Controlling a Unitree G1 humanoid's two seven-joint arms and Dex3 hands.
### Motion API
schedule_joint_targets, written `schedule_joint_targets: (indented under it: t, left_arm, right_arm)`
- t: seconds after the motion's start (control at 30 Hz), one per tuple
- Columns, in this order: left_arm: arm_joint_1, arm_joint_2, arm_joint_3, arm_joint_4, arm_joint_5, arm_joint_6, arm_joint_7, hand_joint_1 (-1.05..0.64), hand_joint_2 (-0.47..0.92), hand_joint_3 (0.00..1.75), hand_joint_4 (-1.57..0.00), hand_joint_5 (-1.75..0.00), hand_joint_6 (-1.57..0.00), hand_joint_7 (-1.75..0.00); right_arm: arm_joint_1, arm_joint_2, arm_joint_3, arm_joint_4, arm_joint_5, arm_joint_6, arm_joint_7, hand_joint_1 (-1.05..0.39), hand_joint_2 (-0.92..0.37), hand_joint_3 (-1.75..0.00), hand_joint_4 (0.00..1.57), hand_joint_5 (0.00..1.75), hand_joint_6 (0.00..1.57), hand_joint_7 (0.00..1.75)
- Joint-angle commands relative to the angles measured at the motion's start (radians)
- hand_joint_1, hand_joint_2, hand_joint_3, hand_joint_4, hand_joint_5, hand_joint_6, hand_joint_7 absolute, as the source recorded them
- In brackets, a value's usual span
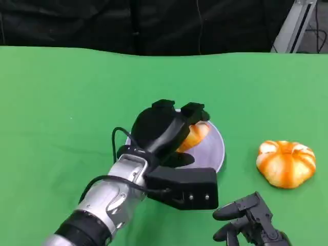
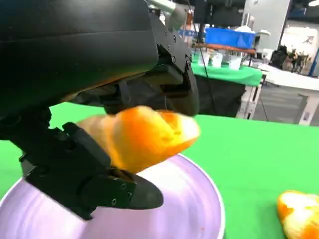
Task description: Grasp the bread from the table and place it into the plate.
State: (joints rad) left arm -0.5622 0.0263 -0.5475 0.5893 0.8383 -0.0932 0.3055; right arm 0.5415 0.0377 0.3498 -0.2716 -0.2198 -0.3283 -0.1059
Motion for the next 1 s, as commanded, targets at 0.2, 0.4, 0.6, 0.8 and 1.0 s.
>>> schedule_joint_targets:
  t: [0.2,0.4,0.6,0.8,1.0]
  left_arm:
    - [-0.007,0.068,-0.03,-0.141,-0.002,0.203,-0.392,-0.85,0.92,0.14,0.0,-0.25,-0.01,-0.04]
    - [0.013,0.124,-0.003,-0.202,-0.077,0.213,-0.54,-1.01,0.92,0.22,0.0,-0.07,0.0,0.0]
    - [0.051,0.172,0.03,-0.263,-0.134,0.182,-0.561,-1.05,0.92,0.3,-0.02,-0.02,0.0,0.0]
    - [0.192,0.23,0.139,-0.376,-0.227,0.007,-0.419,-0.87,0.92,0.35,-0.19,-0.13,-0.07,-0.04]
    - [0.403,0.247,0.298,-0.427,-0.401,-0.265,-0.25,-0.61,0.92,0.36,-0.52,-0.51,-0.41,-0.14]
  right_arm:
    - [0.002,-0.003,-0.002,-0.013,0.009,0.002,0.0,-0.07,-0.92,-1.01,0.1,1.75,0.0,1.75]
    - [-0.003,-0.009,-0.008,-0.008,0.011,-0.006,0.002,-0.08,-0.92,-1.0,0.11,1.75,0.0,1.75]
    - [-0.002,-0.006,-0.011,-0.012,0.014,0.004,0.004,-0.08,-0.92,-1.0,0.12,1.75,0.0,1.75]
    - [-0.001,-0.009,-0.012,-0.013,0.006,0.001,0.004,-0.08,-0.92,-0.99,0.12,1.75,0.0,1.75]
    - [0.002,-0.005,-0.005,-0.011,0.003,0.0,0.002,-0.08,-0.92,-1.0,0.13,1.75,0.0,1.75]
